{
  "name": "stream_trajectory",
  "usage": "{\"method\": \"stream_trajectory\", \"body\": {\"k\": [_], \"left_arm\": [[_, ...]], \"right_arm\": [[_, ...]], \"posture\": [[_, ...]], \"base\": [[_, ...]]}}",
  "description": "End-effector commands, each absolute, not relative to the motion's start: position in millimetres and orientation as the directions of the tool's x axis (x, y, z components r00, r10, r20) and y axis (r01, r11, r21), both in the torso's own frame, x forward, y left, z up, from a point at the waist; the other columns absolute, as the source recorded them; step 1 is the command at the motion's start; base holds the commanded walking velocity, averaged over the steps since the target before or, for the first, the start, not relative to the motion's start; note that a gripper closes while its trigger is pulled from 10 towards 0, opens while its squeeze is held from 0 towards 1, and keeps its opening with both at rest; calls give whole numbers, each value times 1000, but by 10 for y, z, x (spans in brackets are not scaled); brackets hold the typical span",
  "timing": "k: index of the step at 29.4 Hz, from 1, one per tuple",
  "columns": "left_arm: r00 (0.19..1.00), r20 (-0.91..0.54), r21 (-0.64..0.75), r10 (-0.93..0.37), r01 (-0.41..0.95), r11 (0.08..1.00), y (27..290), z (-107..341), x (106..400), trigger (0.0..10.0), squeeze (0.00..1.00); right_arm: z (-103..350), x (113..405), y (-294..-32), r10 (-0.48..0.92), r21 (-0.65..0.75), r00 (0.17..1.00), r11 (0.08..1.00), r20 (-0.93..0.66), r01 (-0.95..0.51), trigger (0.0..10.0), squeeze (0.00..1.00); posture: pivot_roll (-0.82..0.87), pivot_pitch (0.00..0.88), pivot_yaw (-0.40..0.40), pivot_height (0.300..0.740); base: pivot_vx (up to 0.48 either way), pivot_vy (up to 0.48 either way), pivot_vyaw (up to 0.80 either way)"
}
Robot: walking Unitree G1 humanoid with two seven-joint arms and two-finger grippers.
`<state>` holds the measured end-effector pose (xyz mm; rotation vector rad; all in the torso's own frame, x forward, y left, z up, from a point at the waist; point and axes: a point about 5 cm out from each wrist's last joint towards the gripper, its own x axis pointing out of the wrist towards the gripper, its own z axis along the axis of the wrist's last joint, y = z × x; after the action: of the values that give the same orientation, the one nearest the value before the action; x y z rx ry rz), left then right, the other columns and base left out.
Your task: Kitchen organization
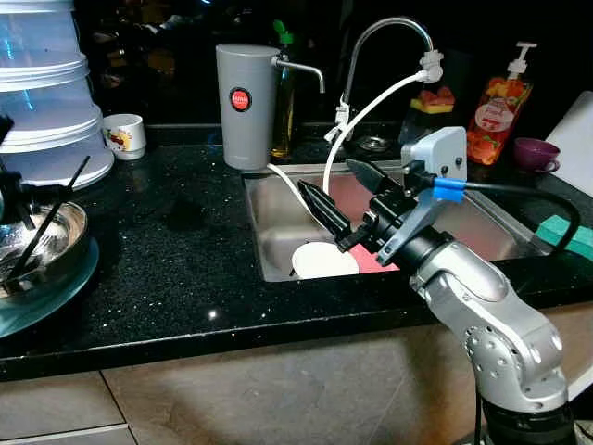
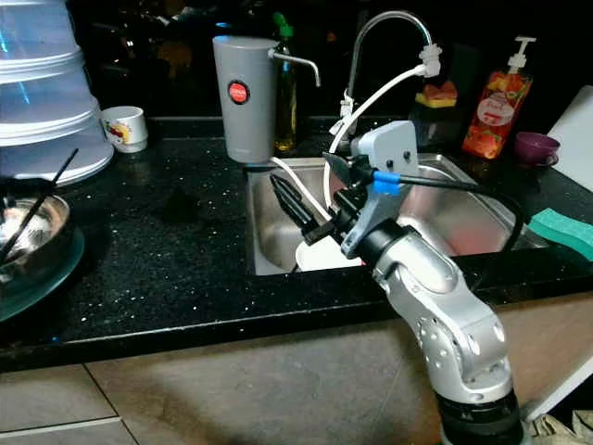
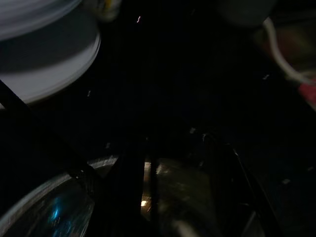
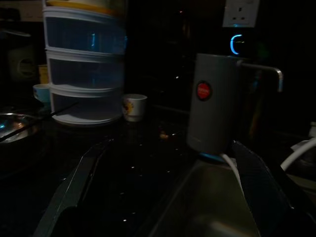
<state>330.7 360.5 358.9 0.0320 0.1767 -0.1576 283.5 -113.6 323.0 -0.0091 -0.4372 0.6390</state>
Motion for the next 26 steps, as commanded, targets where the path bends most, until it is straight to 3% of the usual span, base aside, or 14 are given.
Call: {"method": "stream_trajectory", "body": {"k": [1,10,13,17,19,20,22,24,26], "left_arm": [[971,-136,20,-195,199,980,3532,3745,3293,10000,0],[960,-99,181,-261,275,944,3210,3918,3402,10000,0],[873,-20,380,-487,457,804,2651,3986,3444,10000,0],[826,-11,388,-563,523,759,2401,3938,3505,10000,0],[797,4,329,-605,570,753,2082,3788,3715,10000,0],[797,4,329,-605,570,753,2082,3788,3715,10000,0],[764,-28,270,-644,626,731,1726,3539,3926,10000,0],[755,-50,250,-654,643,724,1612,3442,3984,10000,0],[734,-103,238,-671,674,700,1313,3235,4080,10000,0]], "right_arm": [[3253,2855,-1162,562,-140,721,818,405,-558,10000,0],[3279,2879,-1177,533,-128,731,835,426,-535,10000,0],[3279,2924,-1227,478,-101,761,868,440,-487,10000,0],[3276,2952,-1241,449,-88,775,883,444,-461,10000,0],[3280,2989,-1266,402,-78,796,907,454,-414,10000,0],[3280,2989,-1266,402,-78,796,907,454,-414,10000,0],[3305,3039,-1306,340,-76,817,935,466,-346,10000,0],[3316,3056,-1321,319,-75,823,943,470,-323,10000,0],[3337,3091,-1373,272,-75,839,960,471,-269,10000,0]], "posture": [[164,108,-50,740],[161,99,-41,740],[159,87,-39,740],[159,87,-37,740],[155,83,-35,740],[155,83,-35,740],[142,87,-31,740],[142,87,-31,740],[128,93,-26,740]], "base": [[0,0,0],[0,0,0],[0,0,0],[0,0,0],[0,0,0],[0,0,0],[0,0,0],[0,0,0],[0,0,0]]}}
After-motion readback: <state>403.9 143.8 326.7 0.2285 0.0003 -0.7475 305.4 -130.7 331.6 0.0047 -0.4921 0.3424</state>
